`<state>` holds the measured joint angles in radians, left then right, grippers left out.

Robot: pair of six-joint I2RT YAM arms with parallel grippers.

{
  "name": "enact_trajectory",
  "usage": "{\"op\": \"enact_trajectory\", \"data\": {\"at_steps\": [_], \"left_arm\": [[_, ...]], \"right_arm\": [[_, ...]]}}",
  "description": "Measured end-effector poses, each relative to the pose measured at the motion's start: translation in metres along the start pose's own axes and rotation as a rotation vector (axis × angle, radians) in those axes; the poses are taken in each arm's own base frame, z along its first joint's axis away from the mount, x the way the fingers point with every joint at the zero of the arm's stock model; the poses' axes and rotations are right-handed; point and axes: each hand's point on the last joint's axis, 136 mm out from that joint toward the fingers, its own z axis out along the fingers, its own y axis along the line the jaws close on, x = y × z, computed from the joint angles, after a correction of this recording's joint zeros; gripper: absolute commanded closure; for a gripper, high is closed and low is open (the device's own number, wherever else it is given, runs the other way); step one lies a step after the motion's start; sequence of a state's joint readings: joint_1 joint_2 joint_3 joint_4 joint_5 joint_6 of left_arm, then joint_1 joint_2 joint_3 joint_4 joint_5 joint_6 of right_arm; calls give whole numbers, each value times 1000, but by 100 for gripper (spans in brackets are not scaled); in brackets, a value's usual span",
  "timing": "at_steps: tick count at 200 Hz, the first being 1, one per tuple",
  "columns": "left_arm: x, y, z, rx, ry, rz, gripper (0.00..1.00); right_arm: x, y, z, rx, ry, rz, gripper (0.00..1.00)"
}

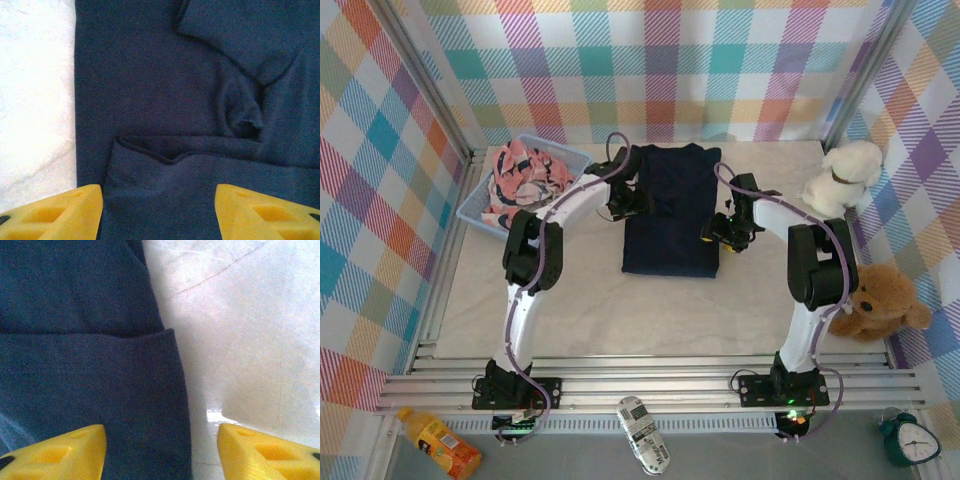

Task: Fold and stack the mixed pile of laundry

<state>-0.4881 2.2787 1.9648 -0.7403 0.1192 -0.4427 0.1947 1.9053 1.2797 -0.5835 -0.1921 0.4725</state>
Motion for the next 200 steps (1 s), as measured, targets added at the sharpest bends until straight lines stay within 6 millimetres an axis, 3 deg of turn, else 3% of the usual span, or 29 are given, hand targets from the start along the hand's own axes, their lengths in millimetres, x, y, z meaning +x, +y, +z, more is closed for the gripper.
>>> {"op": "enact_trajectory", "data": {"at_steps": [41,57,69,80,94,107,150,200], "left_arm": [[10,8,23,-22,56,22,54],[10,8,26,-23,59,33,61],[11,8,26,-21,62,40,71],[10,6,25,-15,63,38,89],[10,5,25,-13,64,41,100],[11,6,24,-15,67,46,100],[8,9,16,-38,49,36,100],[-25,1,-44,-33,-105,16,100]], "right_arm": [[-5,3,0,-8,-12,14,58],[-7,5,-1,-14,-18,13,67],[-8,6,-1,-16,-21,15,74],[-8,6,-1,-17,-21,10,81],[-8,6,-1,-20,-18,10,90],[-8,7,-2,-23,-19,5,100],[-14,13,-7,-31,-33,-5,100],[-42,38,-32,-80,-104,-31,100]]}}
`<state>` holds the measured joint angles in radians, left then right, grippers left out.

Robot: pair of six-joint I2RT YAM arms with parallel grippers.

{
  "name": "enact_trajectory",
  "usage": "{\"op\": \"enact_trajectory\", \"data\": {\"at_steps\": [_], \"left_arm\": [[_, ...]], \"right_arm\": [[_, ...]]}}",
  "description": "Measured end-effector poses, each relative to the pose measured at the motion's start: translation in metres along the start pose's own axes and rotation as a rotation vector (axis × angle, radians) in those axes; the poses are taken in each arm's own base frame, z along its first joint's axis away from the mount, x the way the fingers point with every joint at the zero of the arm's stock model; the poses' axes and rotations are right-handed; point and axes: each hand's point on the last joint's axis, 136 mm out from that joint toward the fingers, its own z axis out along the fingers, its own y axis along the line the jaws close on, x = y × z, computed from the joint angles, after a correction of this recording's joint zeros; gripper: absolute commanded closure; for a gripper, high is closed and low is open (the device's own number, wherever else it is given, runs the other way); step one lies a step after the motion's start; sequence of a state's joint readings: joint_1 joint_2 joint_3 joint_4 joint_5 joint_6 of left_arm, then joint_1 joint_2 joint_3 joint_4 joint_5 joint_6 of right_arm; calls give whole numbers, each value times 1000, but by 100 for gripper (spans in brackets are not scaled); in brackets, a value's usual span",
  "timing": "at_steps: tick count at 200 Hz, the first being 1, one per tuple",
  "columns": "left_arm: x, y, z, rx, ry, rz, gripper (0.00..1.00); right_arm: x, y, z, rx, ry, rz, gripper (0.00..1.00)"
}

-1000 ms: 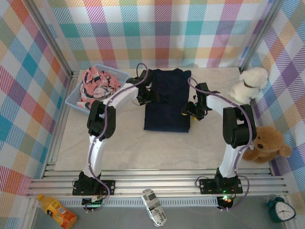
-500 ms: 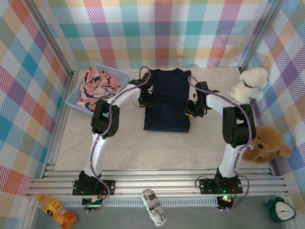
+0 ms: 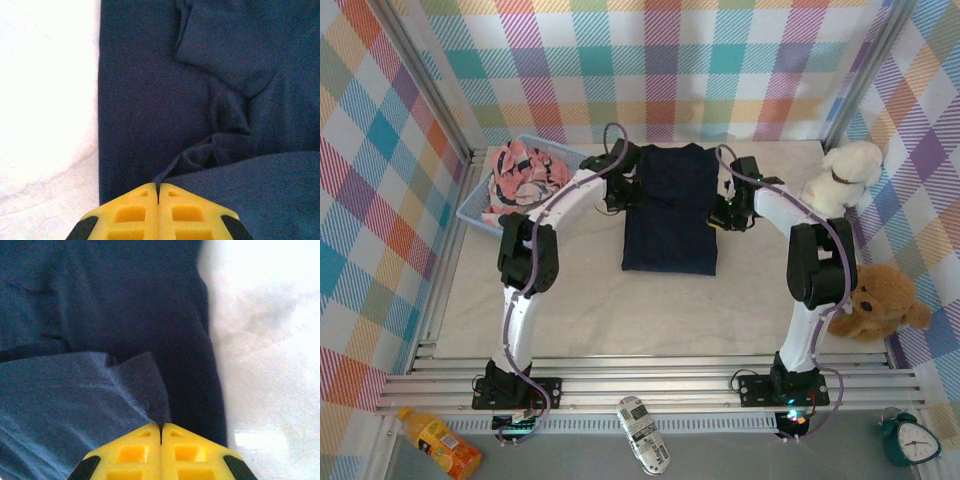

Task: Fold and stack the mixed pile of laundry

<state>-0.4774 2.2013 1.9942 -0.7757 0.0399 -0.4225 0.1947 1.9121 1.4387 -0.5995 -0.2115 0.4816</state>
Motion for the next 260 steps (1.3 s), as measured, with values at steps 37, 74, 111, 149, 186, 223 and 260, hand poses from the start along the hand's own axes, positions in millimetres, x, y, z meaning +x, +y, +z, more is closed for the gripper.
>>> {"op": "enact_trajectory", "data": {"at_steps": [37,74,111,149,186,223,260], "left_arm": [[-16,9,1,-4,-31,-52,28],[-16,30,40,-57,27,-108,0],[14,42,35,-86,101,-151,19],[50,19,-19,25,108,-179,100],[92,-18,-13,133,149,-196,100],[138,8,35,27,253,-224,100],[138,10,44,25,235,-223,100]], "right_arm": [[-27,18,-6,-33,-51,-18,56],[-30,-2,23,38,-10,12,30],[0,-18,7,82,12,26,47],[53,-3,-29,-10,28,43,82],[80,15,-13,-108,98,90,83],[85,-13,31,-29,160,175,78],[87,-22,42,-16,172,188,77]]}}
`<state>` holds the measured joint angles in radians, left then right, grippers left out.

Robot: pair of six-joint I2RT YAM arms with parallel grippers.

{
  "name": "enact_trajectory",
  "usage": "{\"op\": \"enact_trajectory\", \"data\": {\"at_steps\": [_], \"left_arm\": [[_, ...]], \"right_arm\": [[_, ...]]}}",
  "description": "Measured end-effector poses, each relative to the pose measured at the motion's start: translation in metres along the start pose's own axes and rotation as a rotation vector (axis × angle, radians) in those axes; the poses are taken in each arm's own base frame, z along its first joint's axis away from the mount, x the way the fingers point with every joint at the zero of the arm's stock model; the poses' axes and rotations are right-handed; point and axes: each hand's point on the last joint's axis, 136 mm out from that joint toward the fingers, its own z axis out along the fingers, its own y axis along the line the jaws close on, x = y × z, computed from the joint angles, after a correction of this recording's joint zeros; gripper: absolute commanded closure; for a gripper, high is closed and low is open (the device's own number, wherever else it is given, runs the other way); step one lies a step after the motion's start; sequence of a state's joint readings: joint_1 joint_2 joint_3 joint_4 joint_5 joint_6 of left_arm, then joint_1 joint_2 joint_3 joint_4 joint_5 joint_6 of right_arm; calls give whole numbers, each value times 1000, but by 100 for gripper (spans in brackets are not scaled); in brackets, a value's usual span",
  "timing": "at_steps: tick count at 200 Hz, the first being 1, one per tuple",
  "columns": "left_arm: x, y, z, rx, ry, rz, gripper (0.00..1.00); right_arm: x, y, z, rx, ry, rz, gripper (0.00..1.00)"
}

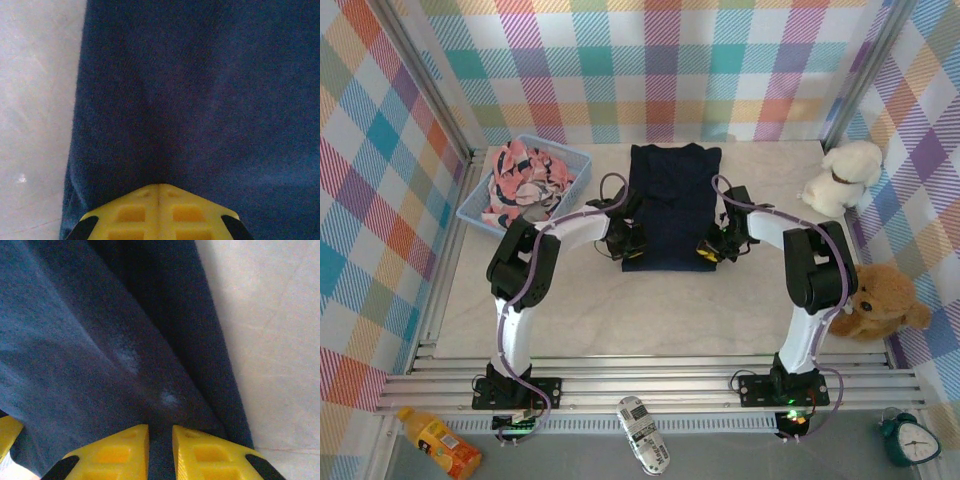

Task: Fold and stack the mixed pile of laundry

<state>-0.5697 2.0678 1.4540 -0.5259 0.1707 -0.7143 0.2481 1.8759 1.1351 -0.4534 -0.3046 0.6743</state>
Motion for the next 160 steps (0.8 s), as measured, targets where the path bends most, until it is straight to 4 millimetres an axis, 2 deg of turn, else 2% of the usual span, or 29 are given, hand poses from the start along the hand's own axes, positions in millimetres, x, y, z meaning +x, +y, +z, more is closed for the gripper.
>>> {"op": "enact_trajectory", "data": {"at_steps": [12,24,39,48,63,76,86,93,103,130,160], "left_arm": [[3,1,-1,2,-18,11,100],[15,4,-3,-8,-22,26,100],[41,8,-7,-28,-10,49,100],[63,11,-11,-42,6,67,100],[94,18,-17,-69,29,82,99],[119,27,-24,-105,49,94,83],[131,36,-30,-139,57,82,66],[133,40,-35,-155,53,69,55],[131,43,-44,-169,33,46,52],[123,43,-71,-157,-39,-27,52],[124,41,-95,-115,-93,-135,54]], "right_arm": [[4,-2,-1,-10,-11,-7,77],[13,-9,-4,-12,-15,-9,75],[33,-21,-10,-6,-3,-5,72],[48,-30,-15,-1,6,-3,68],[71,-43,-25,10,19,1,56],[88,-53,-37,20,23,6,44],[97,-55,-46,18,19,-9,41],[101,-54,-54,12,9,-14,41],[104,-50,-66,-6,-12,-29,43],[112,-43,-88,-48,-43,-56,47],[127,-47,-88,-58,-15,-24,47]]}}
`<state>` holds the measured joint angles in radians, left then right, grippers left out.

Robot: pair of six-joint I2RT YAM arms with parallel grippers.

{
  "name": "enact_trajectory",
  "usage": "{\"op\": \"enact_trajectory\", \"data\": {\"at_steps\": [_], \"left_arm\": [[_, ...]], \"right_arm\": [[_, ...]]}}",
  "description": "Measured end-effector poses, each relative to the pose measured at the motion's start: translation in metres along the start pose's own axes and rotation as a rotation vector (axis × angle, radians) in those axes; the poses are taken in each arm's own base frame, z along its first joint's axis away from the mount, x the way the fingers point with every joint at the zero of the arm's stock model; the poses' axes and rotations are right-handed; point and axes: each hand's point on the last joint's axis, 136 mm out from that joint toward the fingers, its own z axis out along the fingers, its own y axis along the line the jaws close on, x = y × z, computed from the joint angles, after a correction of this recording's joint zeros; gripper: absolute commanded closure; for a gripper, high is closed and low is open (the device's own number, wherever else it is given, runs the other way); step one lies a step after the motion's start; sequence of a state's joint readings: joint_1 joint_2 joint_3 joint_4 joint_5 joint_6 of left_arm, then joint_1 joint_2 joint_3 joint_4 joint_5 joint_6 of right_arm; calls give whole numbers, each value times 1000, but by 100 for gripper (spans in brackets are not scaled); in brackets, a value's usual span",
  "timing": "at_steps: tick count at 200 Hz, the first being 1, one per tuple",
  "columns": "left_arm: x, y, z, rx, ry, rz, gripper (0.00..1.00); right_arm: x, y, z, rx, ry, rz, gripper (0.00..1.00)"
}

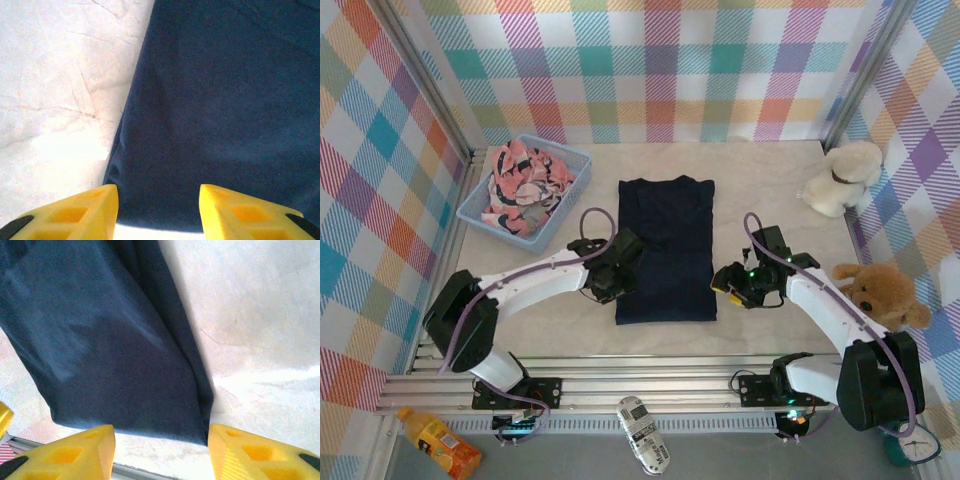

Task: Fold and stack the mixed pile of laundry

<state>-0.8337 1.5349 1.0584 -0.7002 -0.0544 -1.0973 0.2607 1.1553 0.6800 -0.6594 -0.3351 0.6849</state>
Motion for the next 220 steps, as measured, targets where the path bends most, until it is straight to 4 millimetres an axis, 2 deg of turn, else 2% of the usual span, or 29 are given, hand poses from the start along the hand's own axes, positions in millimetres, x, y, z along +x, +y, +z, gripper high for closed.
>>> {"op": "enact_trajectory", "data": {"at_steps": [19,49,78,95,147,187,220], "left_arm": [[12,13,-2,-4,6,-84,54],[31,33,11,-62,15,-195,56],[35,29,19,-41,4,-295,58],[32,23,24,-20,-12,-342,59],[31,14,38,8,-20,-442,65],[37,29,39,-33,-18,-458,66],[42,49,26,-48,-16,-464,67]], "right_arm": [[10,-6,4,3,18,39,45],[18,-2,17,5,59,62,43],[25,1,41,47,122,74,44],[25,-1,48,64,130,95,47],[16,-5,49,93,79,141,49],[19,-9,44,95,56,161,49],[25,-18,49,119,76,189,48]]}}
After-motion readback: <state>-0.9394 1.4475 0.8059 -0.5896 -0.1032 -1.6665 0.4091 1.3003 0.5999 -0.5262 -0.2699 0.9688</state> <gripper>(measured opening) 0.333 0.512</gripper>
